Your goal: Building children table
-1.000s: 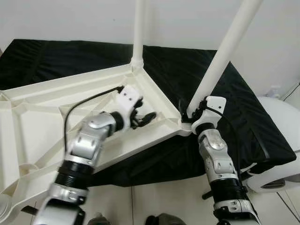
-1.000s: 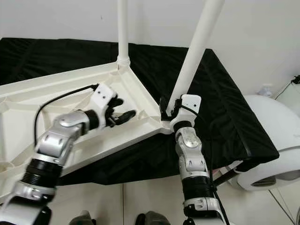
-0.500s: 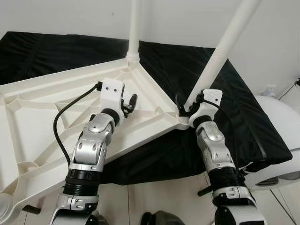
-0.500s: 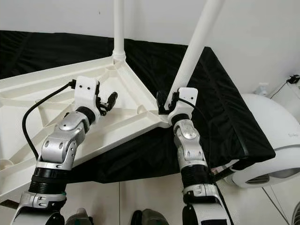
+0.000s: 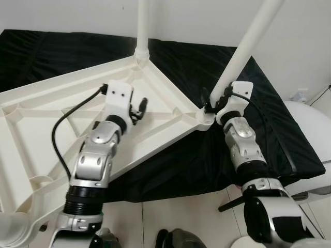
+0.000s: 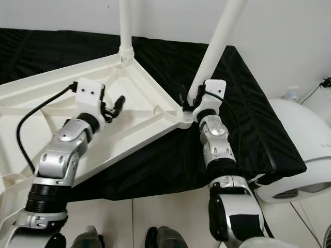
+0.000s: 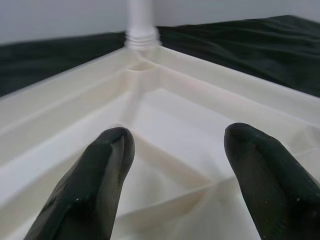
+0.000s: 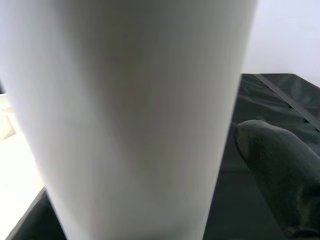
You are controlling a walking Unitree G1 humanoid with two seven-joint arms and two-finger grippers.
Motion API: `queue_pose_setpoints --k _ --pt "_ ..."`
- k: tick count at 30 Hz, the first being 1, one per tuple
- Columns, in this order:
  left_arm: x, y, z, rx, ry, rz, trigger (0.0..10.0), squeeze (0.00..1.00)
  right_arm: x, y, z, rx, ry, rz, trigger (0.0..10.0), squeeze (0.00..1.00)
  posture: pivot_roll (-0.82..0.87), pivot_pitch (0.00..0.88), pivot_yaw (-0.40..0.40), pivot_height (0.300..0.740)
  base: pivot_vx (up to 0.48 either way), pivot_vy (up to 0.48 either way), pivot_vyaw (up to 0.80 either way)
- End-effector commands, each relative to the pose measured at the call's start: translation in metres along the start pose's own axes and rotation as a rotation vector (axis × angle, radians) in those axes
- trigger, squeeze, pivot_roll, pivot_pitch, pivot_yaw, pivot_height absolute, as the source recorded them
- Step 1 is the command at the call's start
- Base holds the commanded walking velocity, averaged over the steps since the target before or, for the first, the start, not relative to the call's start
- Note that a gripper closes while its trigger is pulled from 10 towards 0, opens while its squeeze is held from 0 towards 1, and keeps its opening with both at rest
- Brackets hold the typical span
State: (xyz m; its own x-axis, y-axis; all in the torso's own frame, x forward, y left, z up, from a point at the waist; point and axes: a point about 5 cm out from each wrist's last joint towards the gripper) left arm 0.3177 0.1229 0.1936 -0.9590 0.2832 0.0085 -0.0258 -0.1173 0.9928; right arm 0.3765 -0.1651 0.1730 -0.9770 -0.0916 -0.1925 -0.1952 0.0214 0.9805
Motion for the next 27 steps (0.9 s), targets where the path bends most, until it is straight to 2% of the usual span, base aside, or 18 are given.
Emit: queue_pose_setpoints --k 1,10,12,18,19,22,24,25,27 --pt "0.008 0.001 -0.009 -0.061 -0.087 -0.003 10.0 0.0 0.001 -0.005 -0.015 -0.006 -0.053 0.022 10.0 0.0 0.07 0.084 -0.11 0.74 0.0 0.0 0.0" --pt "0.023 -0.019 -0.024 -0.179 -0.255 0.064 10.0 0.0 0.007 -0.009 -0.014 -0.016 -0.03 0.001 10.0 0.0 0.07 0.069 -0.103 0.74 0.0 0.0 0.0" --pt "0.027 -0.022 -0.028 -0.198 -0.307 0.076 10.0 0.0 0.016 -0.014 -0.015 -0.012 -0.041 -0.013 10.0 0.0 0.07 0.062 -0.098 0.74 0.0 0.0 0.0" --pt "0.029 -0.025 -0.03 -0.22 -0.348 0.087 10.0 0.0 0.032 -0.019 -0.014 -0.003 -0.068 -0.037 10.0 0.0 0.06 0.059 -0.089 0.74 0.0 0.0 0.0" --pt "0.028 -0.026 -0.03 -0.233 -0.359 0.095 10.0 0.0 0.04 -0.02 -0.014 -0.003 -0.088 -0.047 10.0 0.0 0.06 0.058 -0.083 0.74 0.0 0.0 0.0" --pt "0.028 -0.026 -0.03 -0.233 -0.359 0.095 10.0 0.0 0.04 -0.02 -0.014 -0.003 -0.088 -0.047 10.0 0.0 0.06 0.058 -0.083 0.74 0.0 0.0 0.0" --pt "0.027 -0.028 -0.03 -0.255 -0.377 0.109 10.0 0.0 0.058 -0.023 -0.012 -0.006 -0.125 -0.063 10.0 0.0 0.05 0.059 -0.074 0.74 0.0 0.0 0.0" --pt "0.027 -0.028 -0.03 -0.255 -0.377 0.109 10.0 0.0 0.058 -0.023 -0.012 -0.006 -0.125 -0.063 10.0 0.0 0.05 0.059 -0.074 0.74 0.0 0.0 0.0" --pt "0.027 -0.031 -0.027 -0.287 -0.406 0.126 10.0 0.0 0.074 -0.024 -0.012 -0.02 -0.154 -0.072 10.0 0.0 0.04 0.058 -0.069 0.74 0.0 0.0 0.0"
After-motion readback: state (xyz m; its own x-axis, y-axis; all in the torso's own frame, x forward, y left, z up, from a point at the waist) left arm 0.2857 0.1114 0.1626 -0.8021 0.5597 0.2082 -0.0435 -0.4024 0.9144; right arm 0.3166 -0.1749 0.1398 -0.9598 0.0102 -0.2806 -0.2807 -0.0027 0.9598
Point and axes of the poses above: a point about 5 cm out from each wrist's last joint towards the gripper, its own x axis pointing back from the gripper into the wrist, its own y axis along the axis of the wrist's last joint, z = x × y, and after that the axes turned 1 degree about x, right-handed
